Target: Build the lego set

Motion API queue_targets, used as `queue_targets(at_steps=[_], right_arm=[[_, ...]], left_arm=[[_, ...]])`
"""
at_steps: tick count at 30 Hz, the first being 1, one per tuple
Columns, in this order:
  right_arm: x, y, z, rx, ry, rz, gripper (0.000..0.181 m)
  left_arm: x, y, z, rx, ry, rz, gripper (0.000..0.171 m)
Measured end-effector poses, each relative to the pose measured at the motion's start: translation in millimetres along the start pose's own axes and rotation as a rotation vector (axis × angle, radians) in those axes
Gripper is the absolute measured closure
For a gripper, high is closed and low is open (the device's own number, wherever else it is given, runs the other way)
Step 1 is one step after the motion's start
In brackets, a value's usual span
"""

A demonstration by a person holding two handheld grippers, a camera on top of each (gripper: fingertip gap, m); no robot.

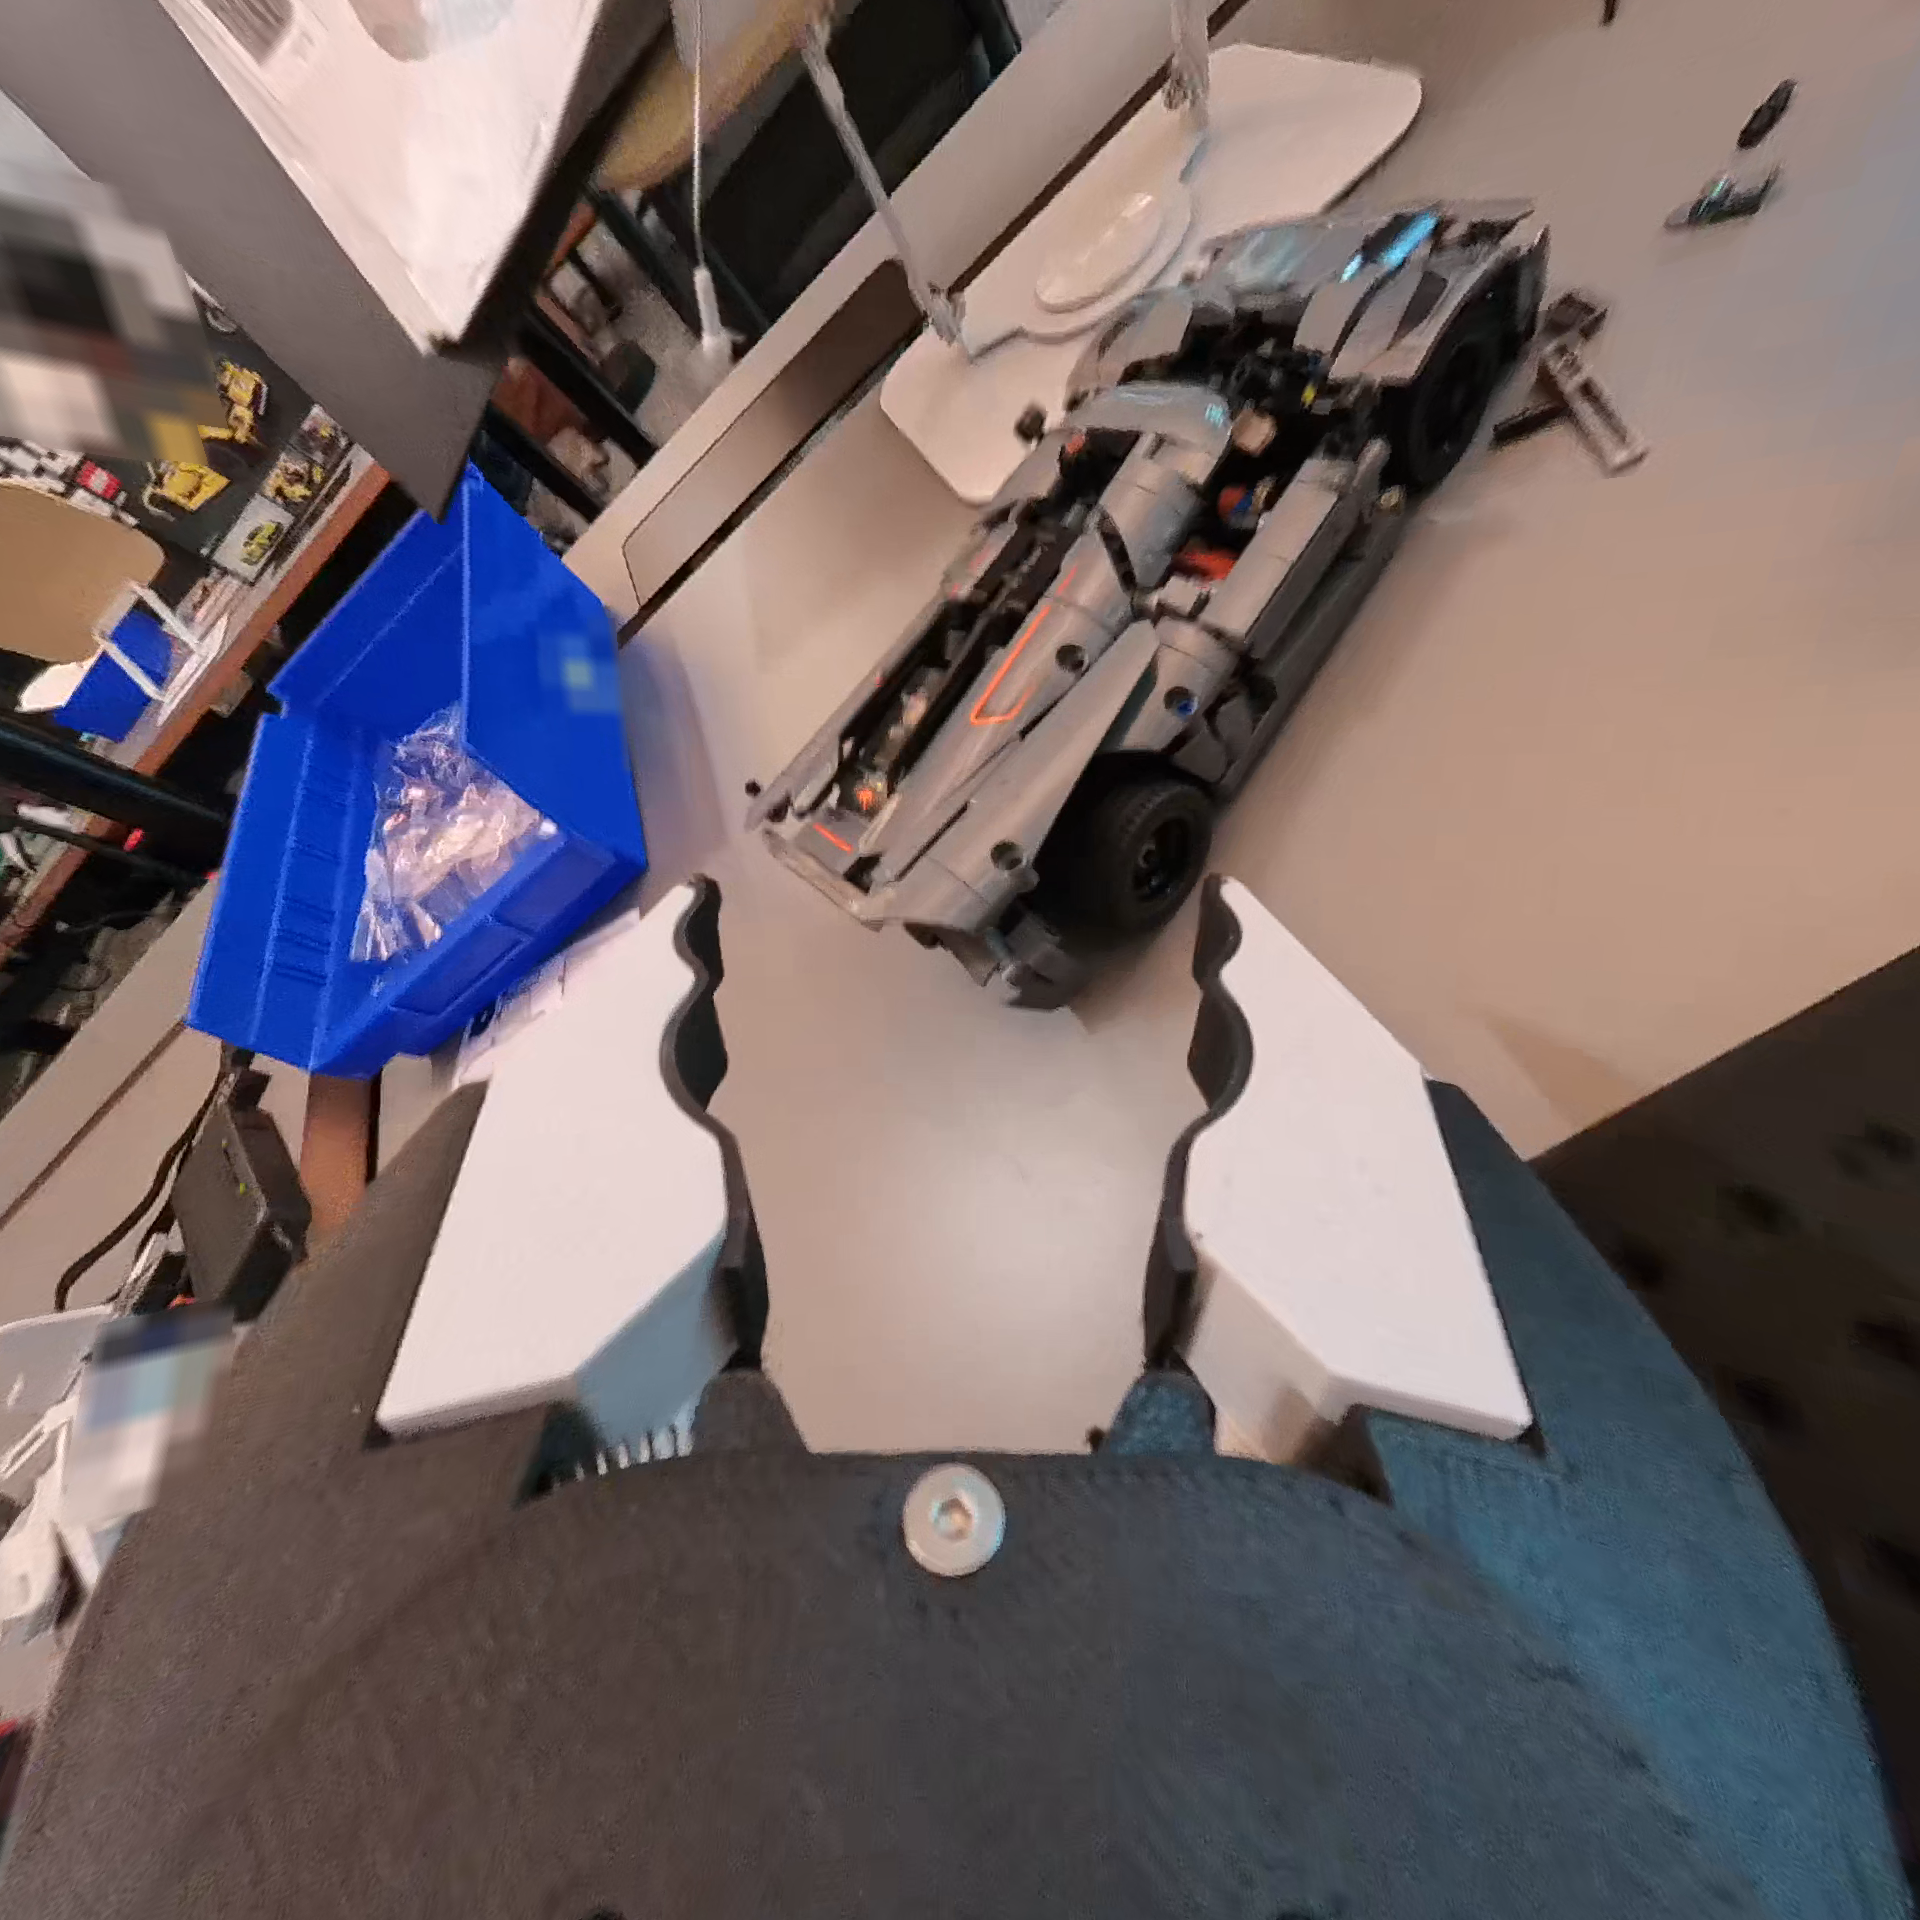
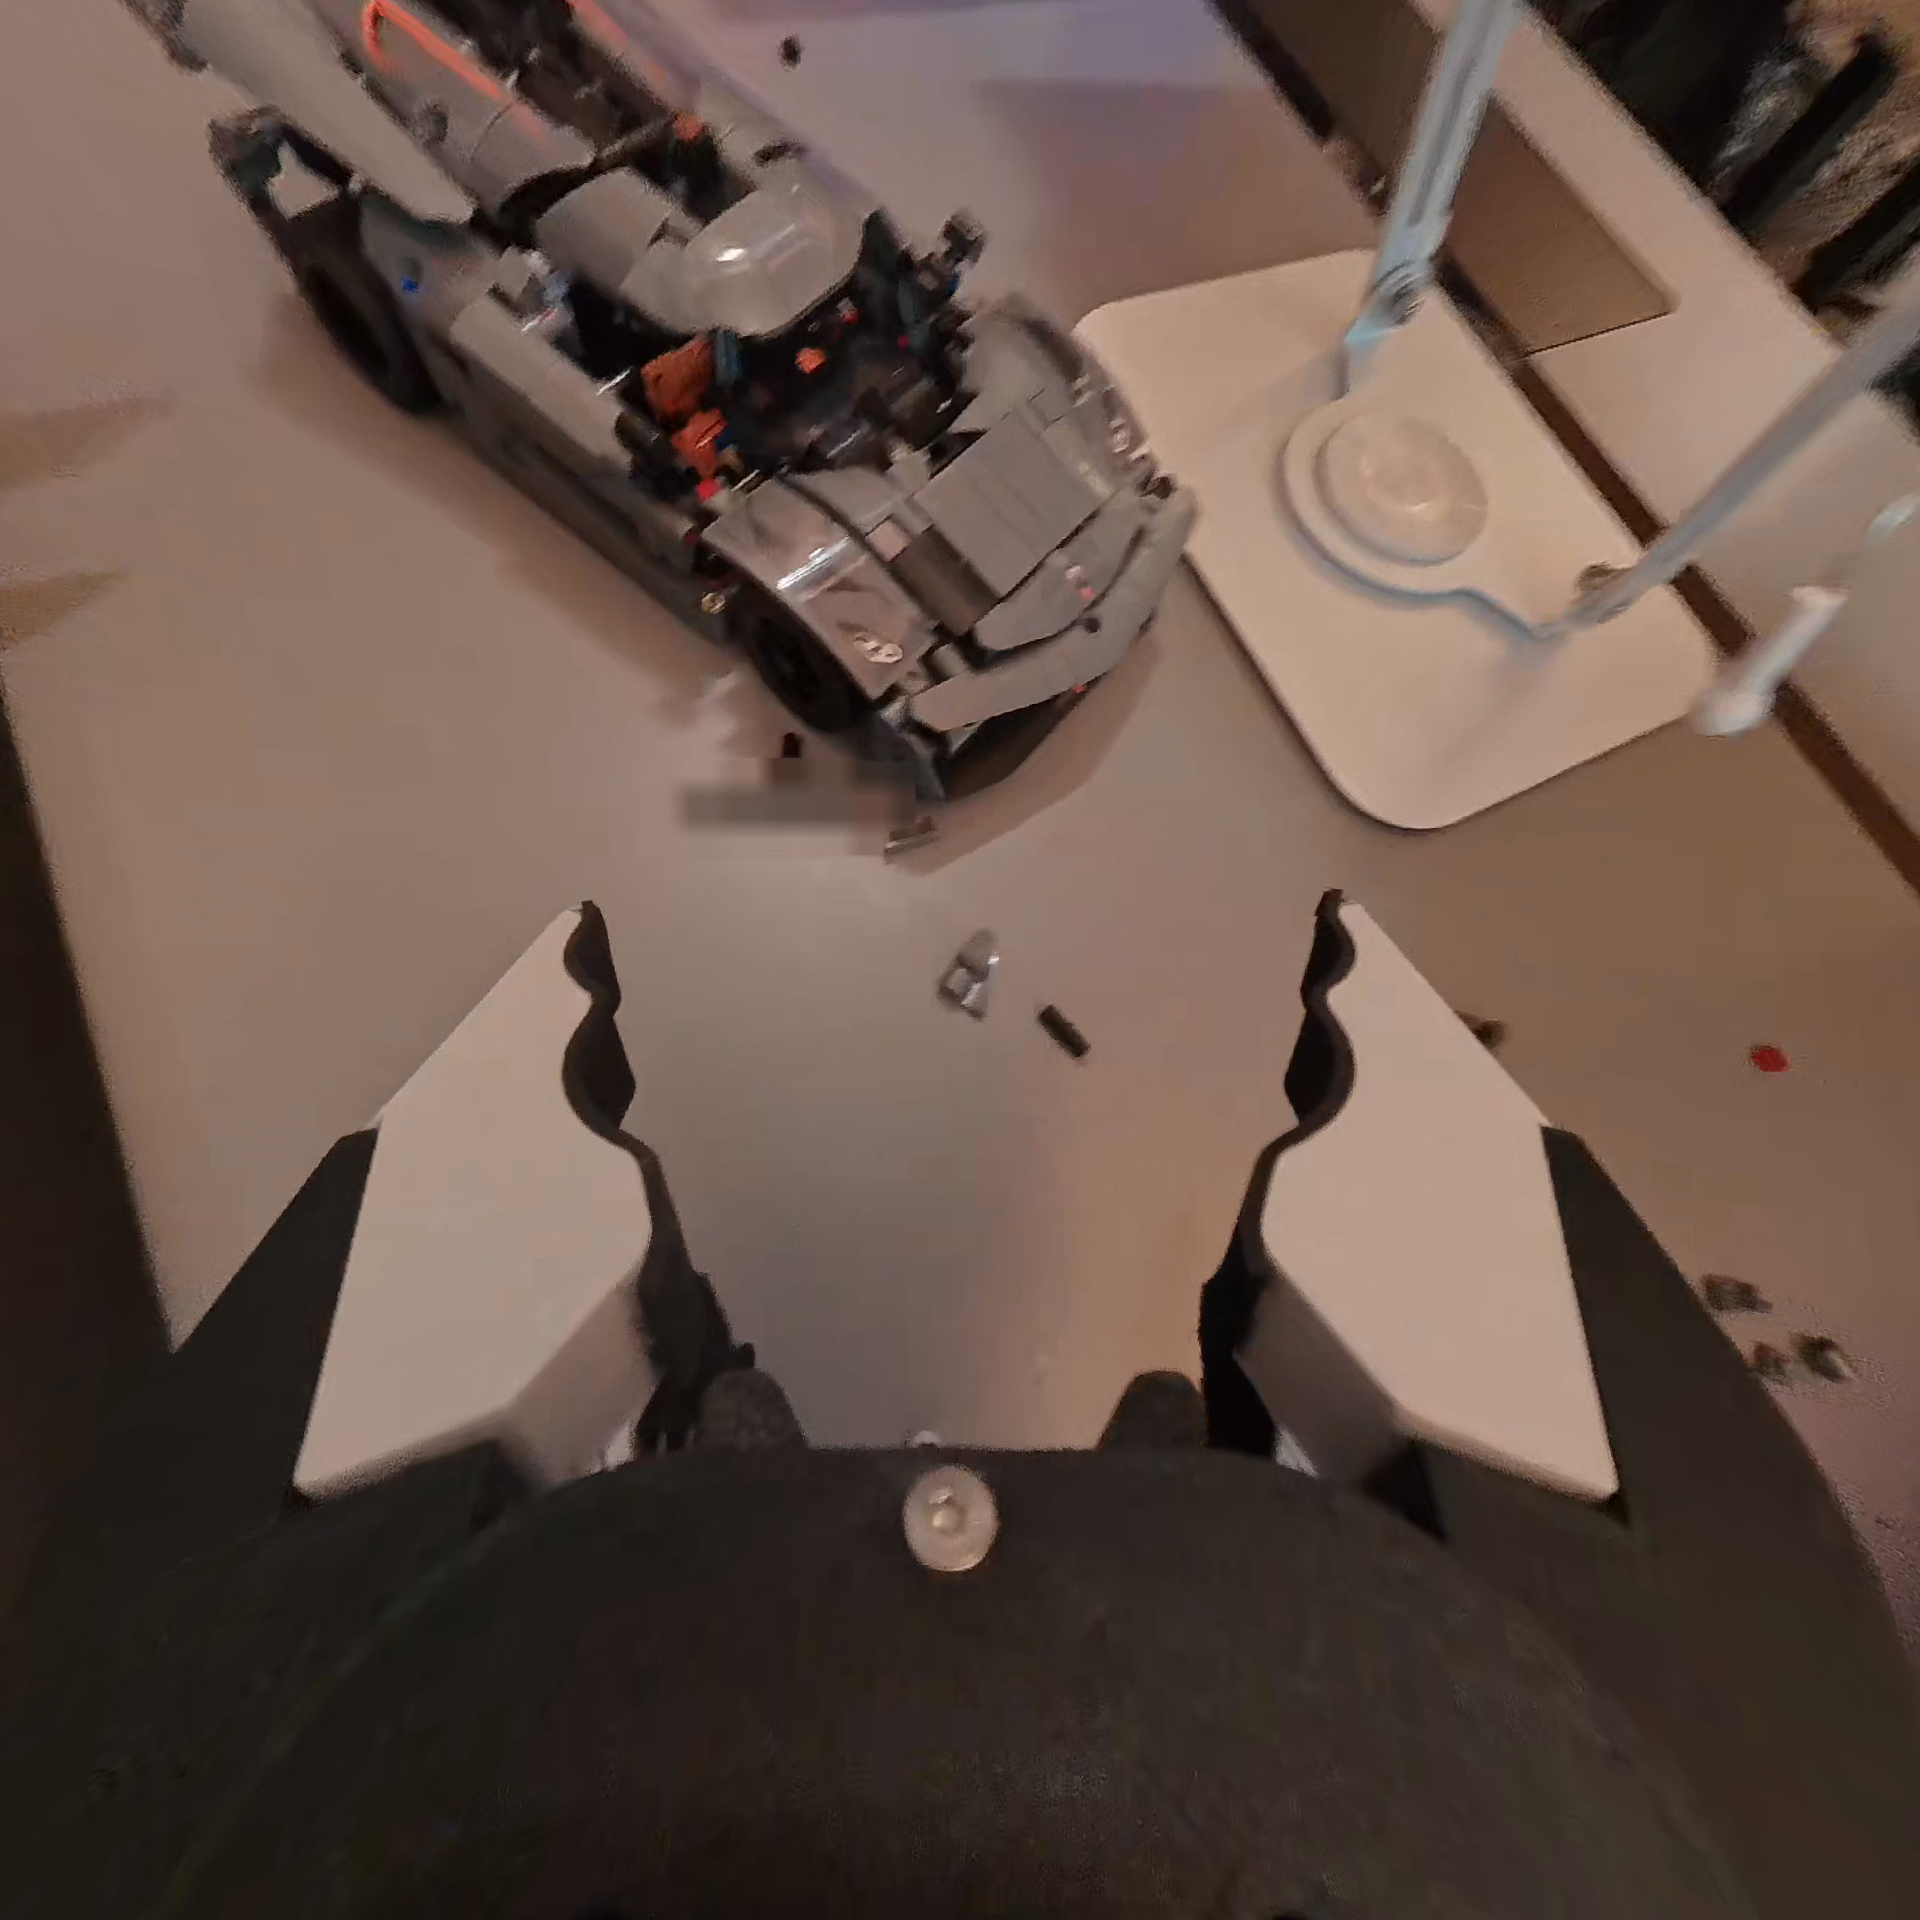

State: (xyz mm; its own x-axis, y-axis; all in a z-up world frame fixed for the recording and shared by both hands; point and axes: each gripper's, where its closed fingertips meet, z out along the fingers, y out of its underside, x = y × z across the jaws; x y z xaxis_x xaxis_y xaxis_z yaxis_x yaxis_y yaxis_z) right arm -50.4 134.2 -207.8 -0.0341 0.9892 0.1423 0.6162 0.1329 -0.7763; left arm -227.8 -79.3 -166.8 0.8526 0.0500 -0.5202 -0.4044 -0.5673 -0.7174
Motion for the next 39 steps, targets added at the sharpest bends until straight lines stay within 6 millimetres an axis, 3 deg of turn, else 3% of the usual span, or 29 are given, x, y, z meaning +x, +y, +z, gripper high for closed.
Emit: queue_targets(at_steps=[3,6,9,11,13,18,23,26,28,30,34,39], right_arm=[[20.7,-13.4,-13.0,0.071,0.078,0.039,0.056],[70.8,-27.3,-40.3,0.155,0.285,0.125,0.062],[123.1,-40.8,-66.8,0.348,0.323,0.386,0.060],[157.7,-42.6,-75.0,0.473,0.263,0.583,0.060],[187.0,-45.4,-78.3,0.618,0.151,0.754,0.072],[226.1,-56.9,-64.7,0.821,-0.119,0.993,0.076],[235.2,-84.5,-59.2,1.014,-0.459,1.107,0.074],[231.0,-95.2,-61.8,1.057,-0.559,1.039,0.110],[239.0,-95.0,-69.6,1.109,-0.515,1.030,0.135],[246.5,-93.8,-85.8,1.172,-0.413,1.002,0.148],[228.2,-116.7,-111.4,1.140,-0.291,0.839,0.169],[193.8,-167.6,-132.2,1.035,-0.147,0.603,0.176]], left_arm=[[-5.9,-26.7,4.0,0.059,0.007,0.004,0.081],[-8.3,-58.0,16.9,0.123,0.029,0.012,0.078],[-6.3,-86.7,37.2,0.171,0.052,0.031,0.078],[-4.0,-100.6,51.6,0.176,0.049,0.061,0.078],[1.8,-115.5,62.1,0.198,0.074,0.071,0.079],[8.7,-142.6,82.0,0.238,0.110,0.069,0.080],[19.0,-149.6,99.0,0.261,0.154,0.033,0.082],[23.6,-143.9,110.2,0.242,0.163,0.039,0.082],[21.8,-140.7,114.2,0.234,0.160,0.040,0.082],[15.5,-137.9,115.1,0.229,0.154,0.032,0.082],[-18.6,-128.9,108.8,0.225,0.090,-0.015,0.083],[-75.1,-109.7,97.7,0.261,0.028,-0.199,0.089]])
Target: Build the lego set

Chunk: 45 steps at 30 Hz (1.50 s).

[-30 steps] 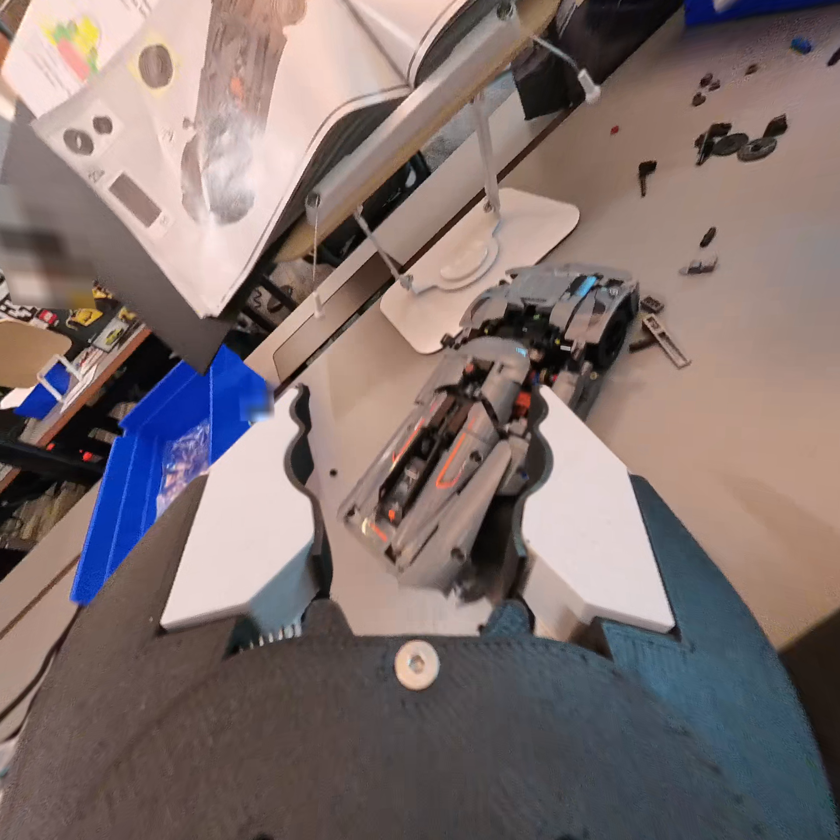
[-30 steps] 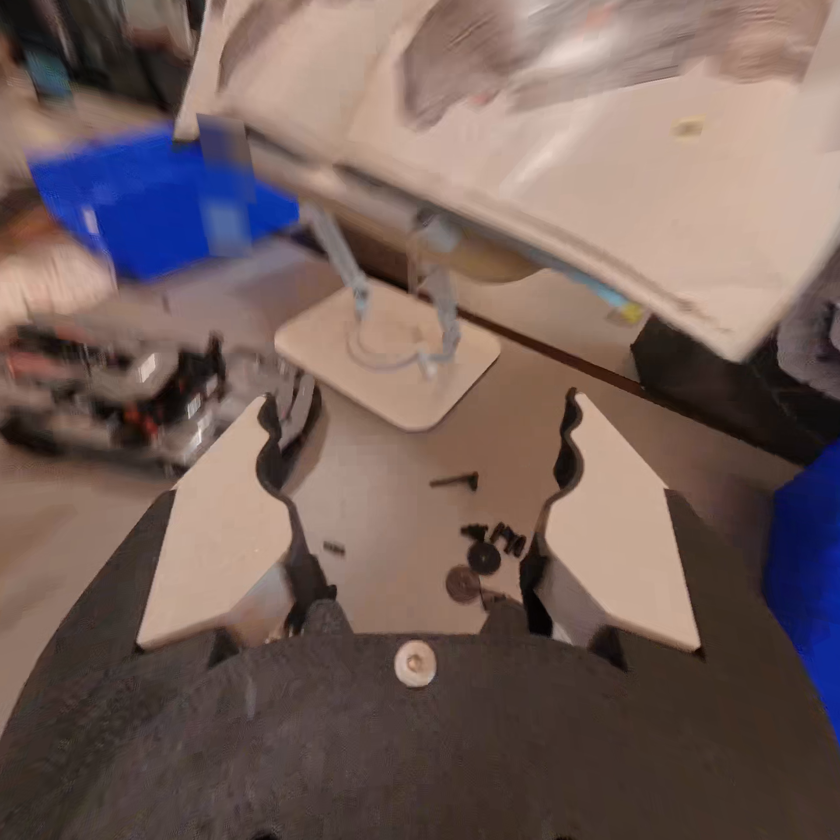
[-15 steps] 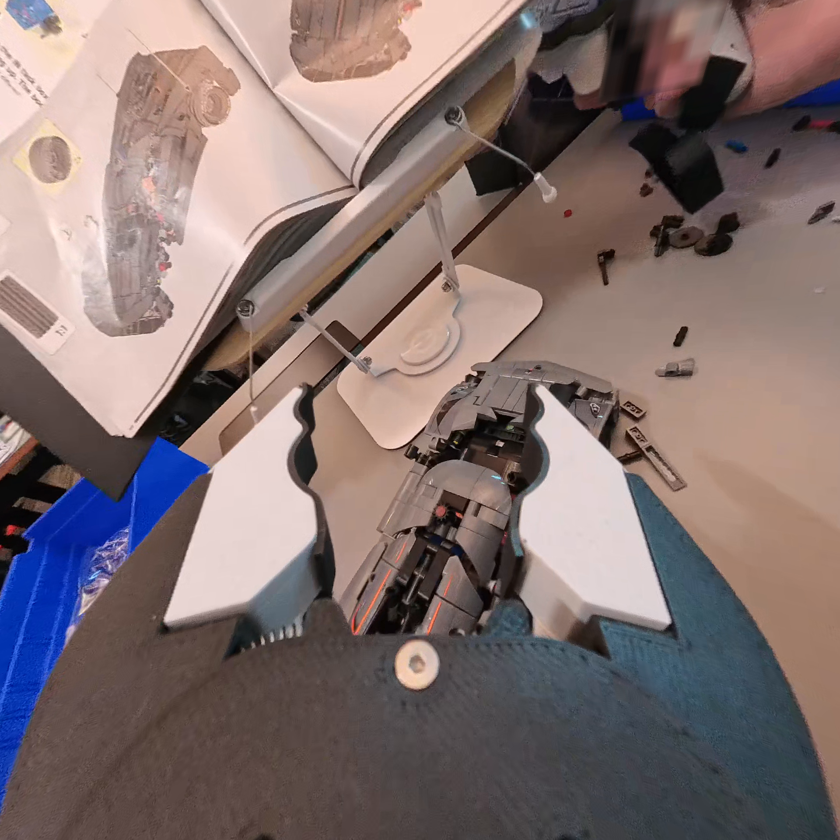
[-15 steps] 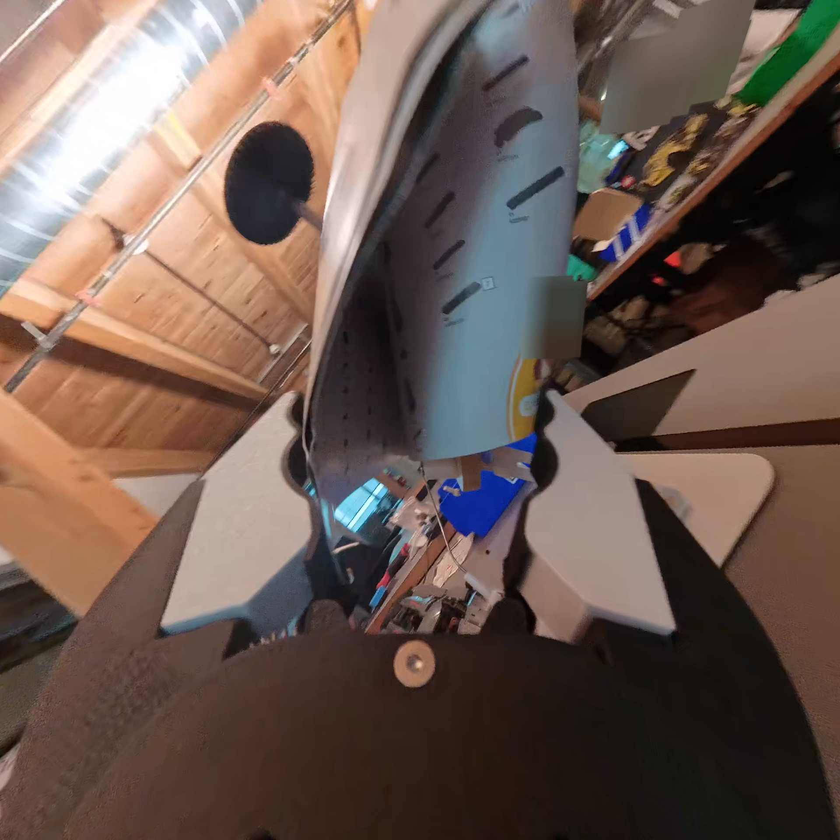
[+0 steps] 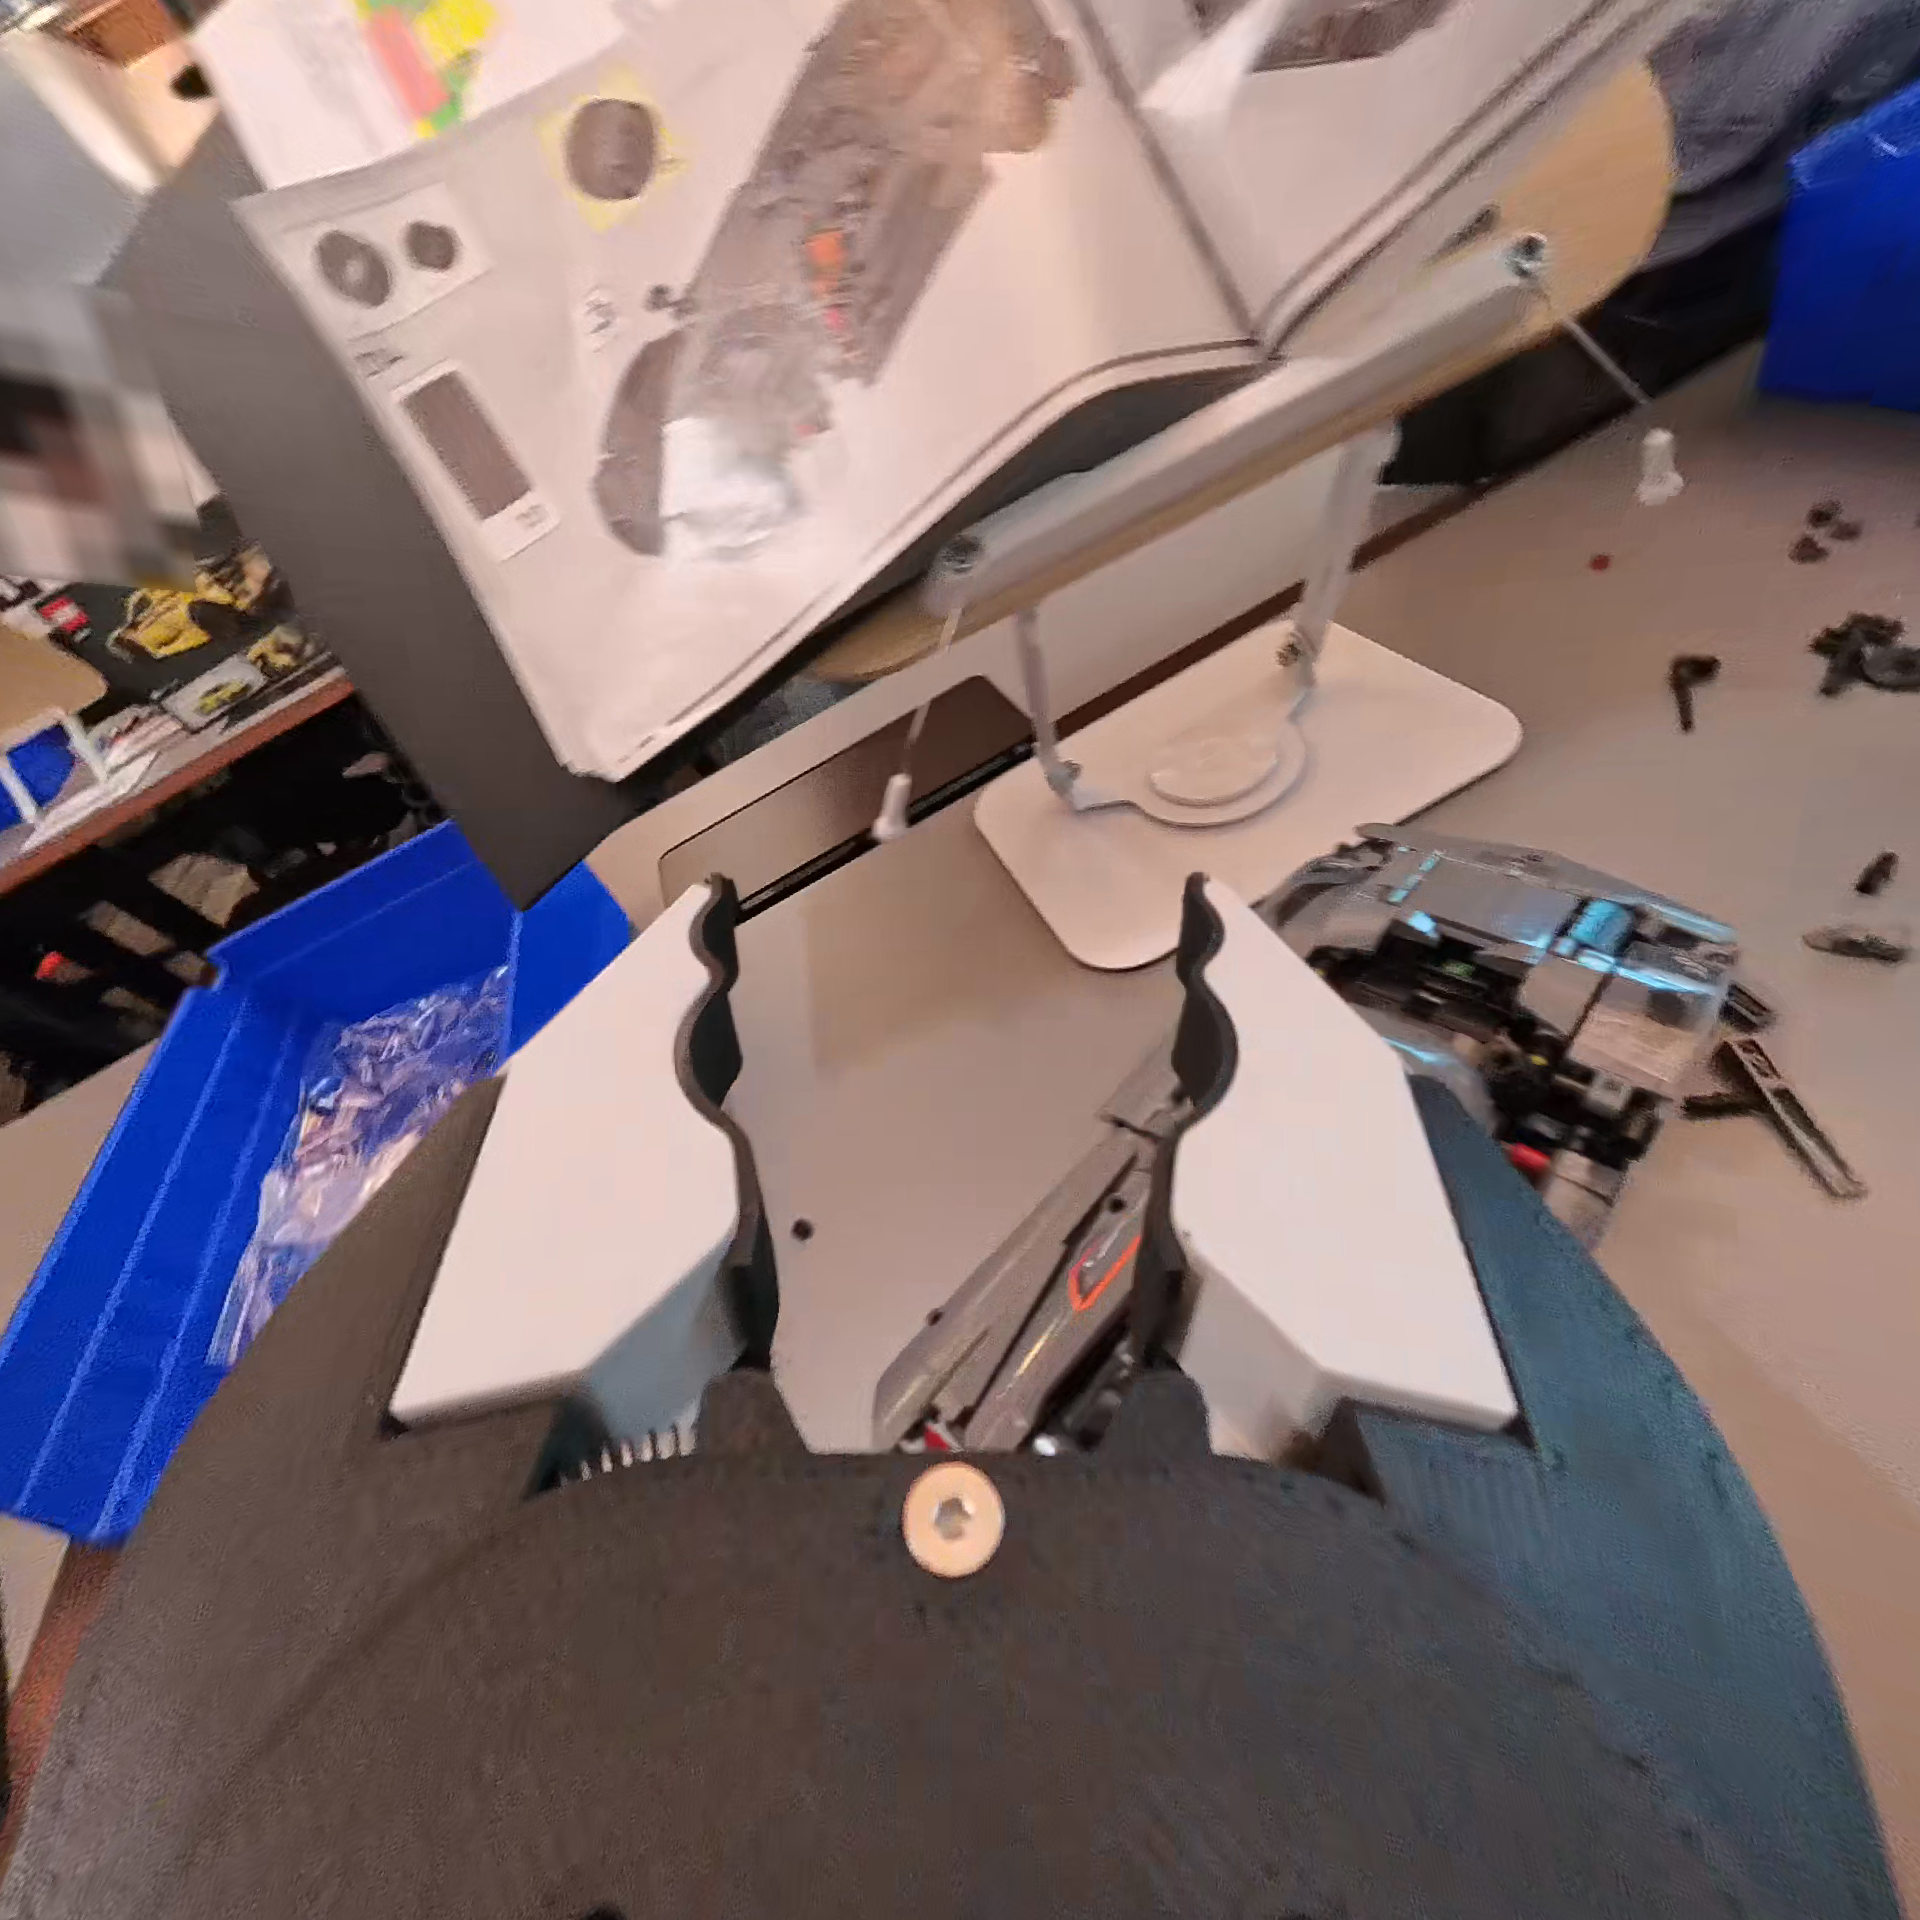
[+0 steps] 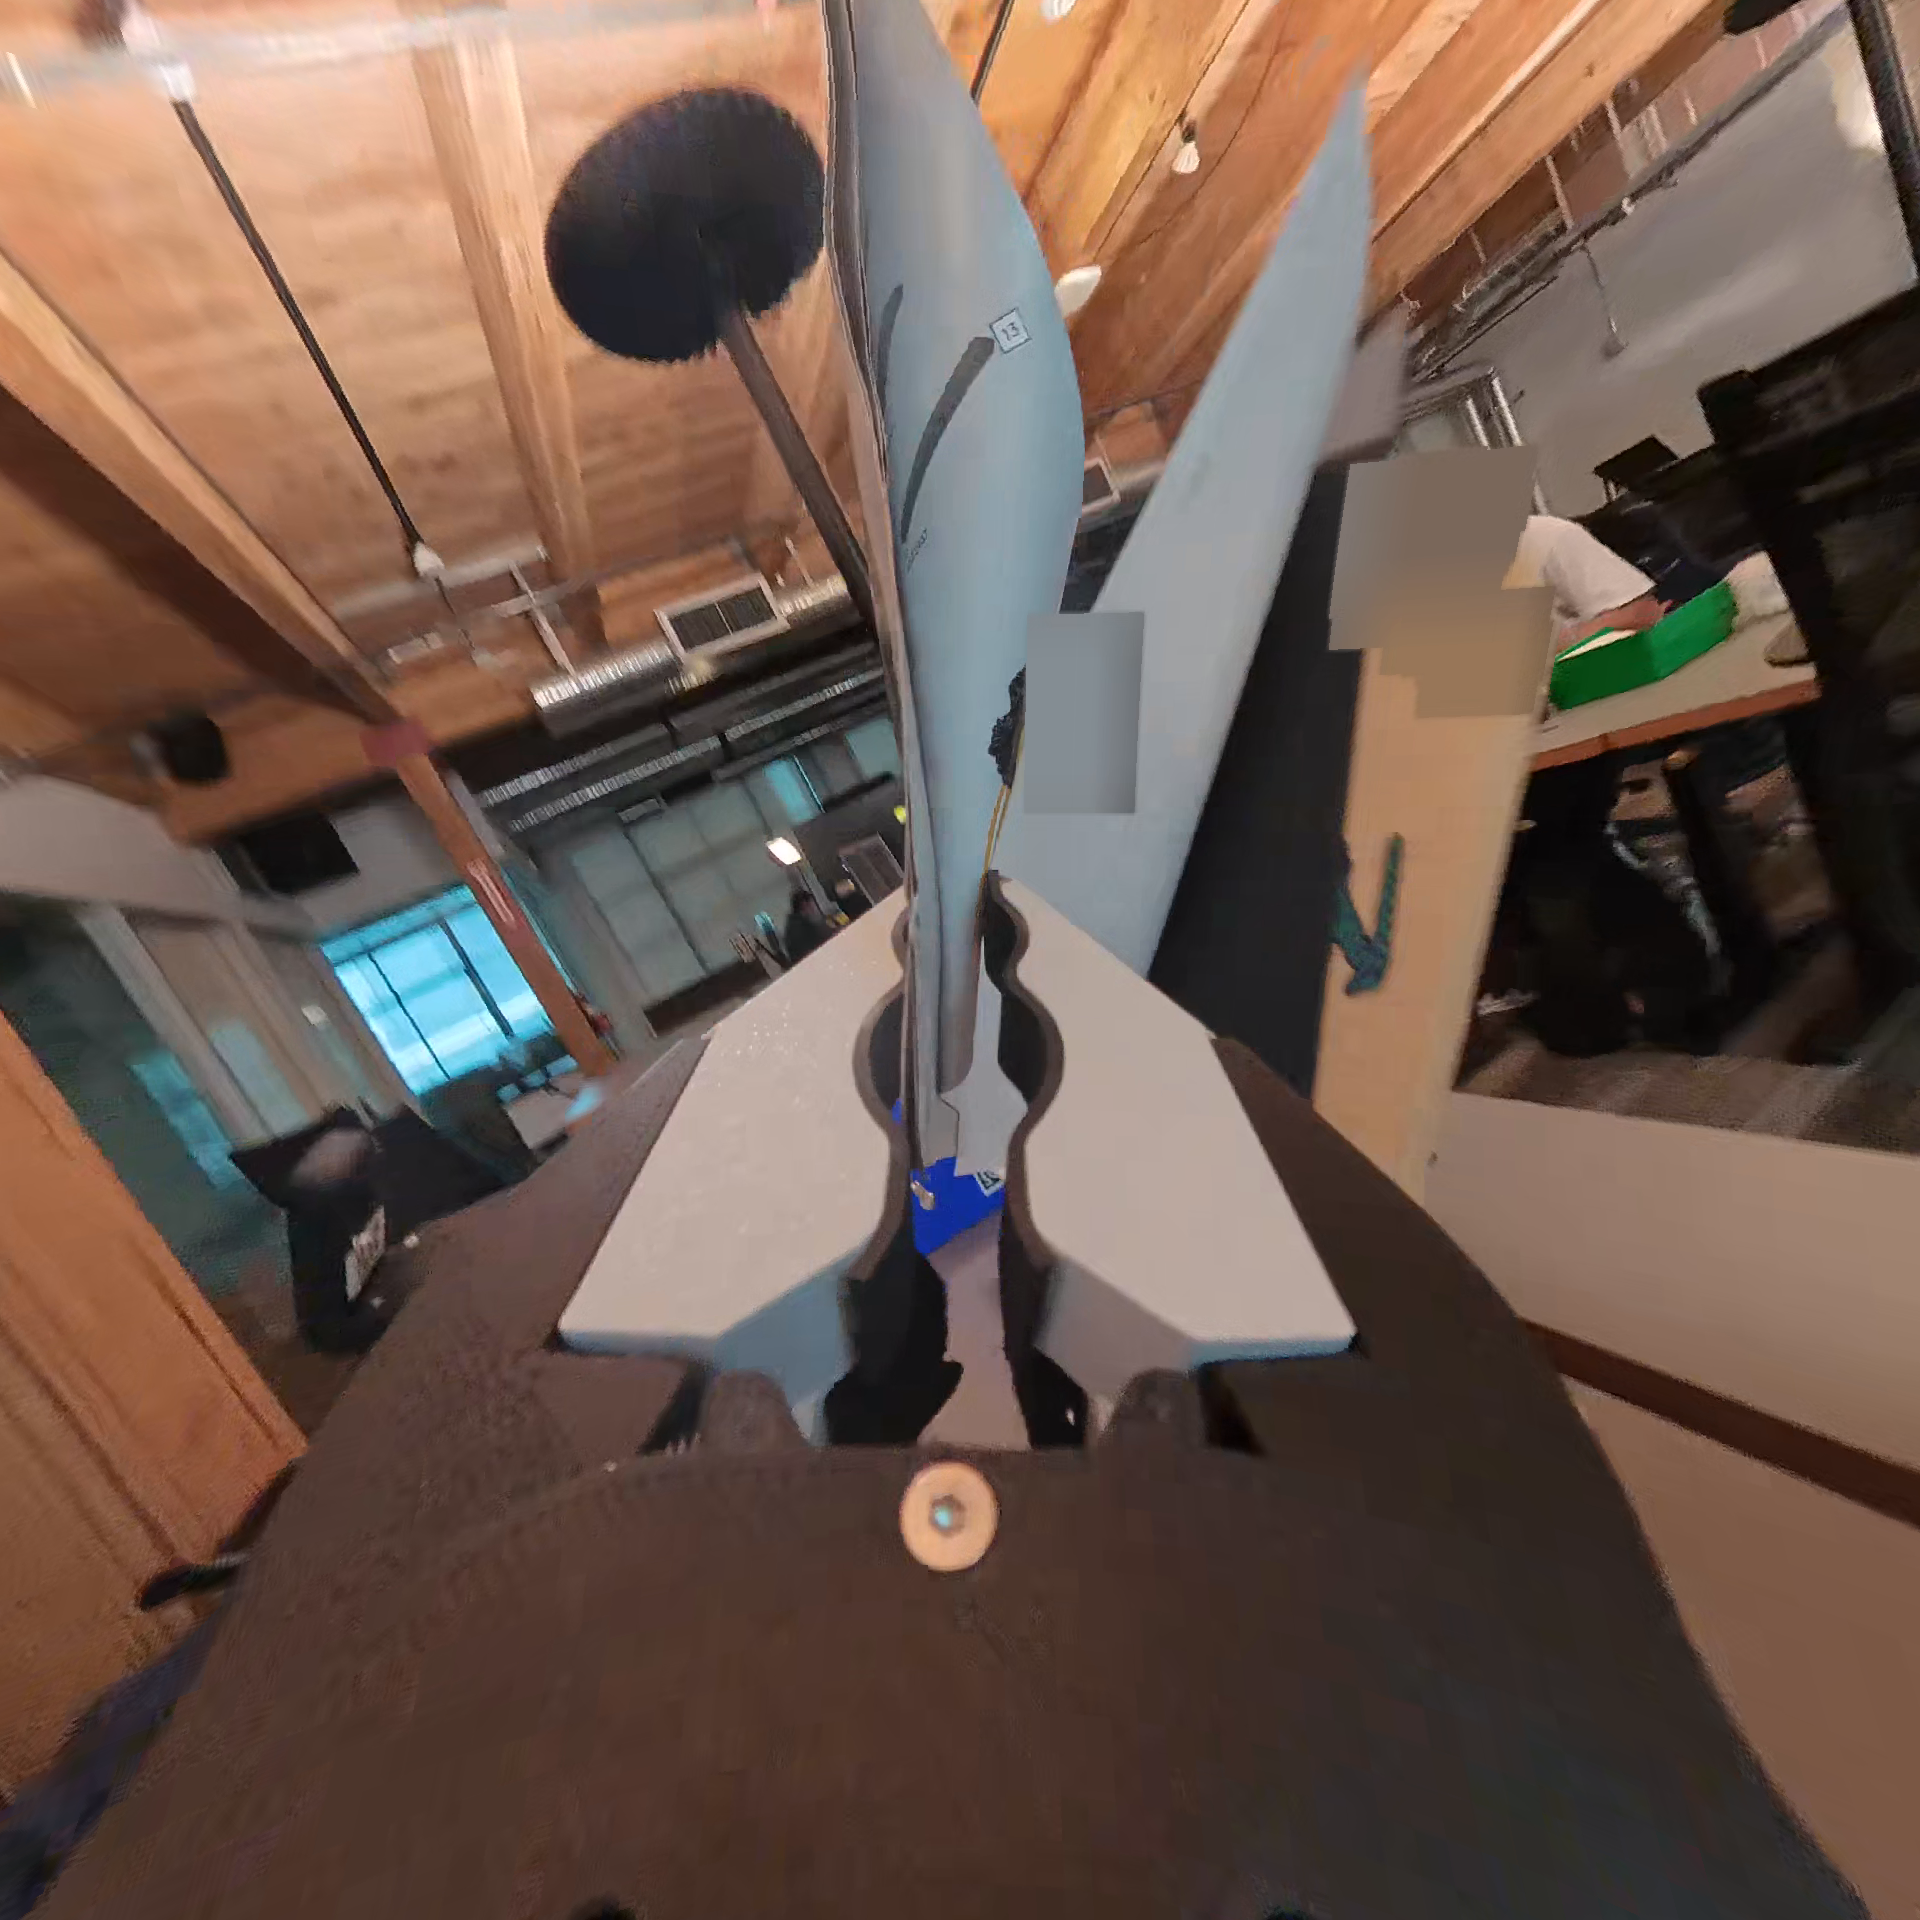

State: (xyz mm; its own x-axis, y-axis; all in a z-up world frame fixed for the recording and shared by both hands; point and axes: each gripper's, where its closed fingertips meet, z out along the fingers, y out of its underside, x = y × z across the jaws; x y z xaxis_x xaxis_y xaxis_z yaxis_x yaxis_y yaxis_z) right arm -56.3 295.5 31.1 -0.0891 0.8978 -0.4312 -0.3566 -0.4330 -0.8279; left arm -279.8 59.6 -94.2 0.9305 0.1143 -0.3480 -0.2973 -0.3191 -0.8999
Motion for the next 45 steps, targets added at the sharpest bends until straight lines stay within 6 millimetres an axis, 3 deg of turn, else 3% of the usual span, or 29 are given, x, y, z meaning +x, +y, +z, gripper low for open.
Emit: queue_targets(at_steps=[4,8,12,16,18,20,23,27,29,33,36,41,45], right_arm=[[-50.0,5.6,41.7,-0.100,-0.030,-0.144,0.176],[-84.3,33.2,94.9,-0.188,-0.043,-0.256,0.173],[-95.2,85.7,149.5,-0.321,-0.024,-0.361,0.159],[-90.2,177.9,184.3,-0.654,-0.052,-0.369,0.131],[-91.9,206.2,185.9,-0.746,-0.073,-0.399,0.126],[-97.0,209.5,183.5,-0.730,-0.088,-0.410,0.122],[-97.4,190.8,166.5,-0.668,-0.079,-0.426,0.118],[-62.6,149.7,136.7,-0.568,0.043,-0.471,0.121],[-49.9,141.5,129.8,-0.543,0.045,-0.422,0.120],[-37.8,170.1,141.0,-0.642,-0.008,-0.452,0.123],[-24.0,199.1,156.0,-0.766,0.034,-0.452,0.111],[-23.4,215.6,170.3,-0.848,0.035,-0.468,0.113],[-21.6,217.5,171.0,-0.851,0.029,-0.457,0.113]], left_arm=[[-27.5,11.7,-2.2,0.015,-0.043,-0.080,0.089],[-32.5,22.0,4.1,0.014,-0.034,-0.129,0.088],[-35.5,24.4,7.3,0.013,-0.032,-0.137,0.087],[-48.0,19.2,11.2,0.025,-0.011,-0.204,0.085],[-56.9,11.5,14.7,0.056,0.027,-0.273,0.081],[-70.5,6.6,20.8,0.076,0.057,-0.353,0.079],[-80.4,-0.8,38.4,0.101,0.181,-0.490,0.072],[-87.9,-4.7,73.8,0.124,0.352,-0.727,0.060],[-94.7,0.0,93.5,0.128,0.384,-0.816,0.054],[-106.1,8.0,126.3,0.156,0.445,-0.941,0.048],[-108.1,8.6,139.6,0.191,0.537,-1.035,0.050],[-121.5,6.1,133.7,0.274,0.601,-1.132,0.055],[-115.2,-3.8,118.6,0.323,0.748,-1.153,0.073]])
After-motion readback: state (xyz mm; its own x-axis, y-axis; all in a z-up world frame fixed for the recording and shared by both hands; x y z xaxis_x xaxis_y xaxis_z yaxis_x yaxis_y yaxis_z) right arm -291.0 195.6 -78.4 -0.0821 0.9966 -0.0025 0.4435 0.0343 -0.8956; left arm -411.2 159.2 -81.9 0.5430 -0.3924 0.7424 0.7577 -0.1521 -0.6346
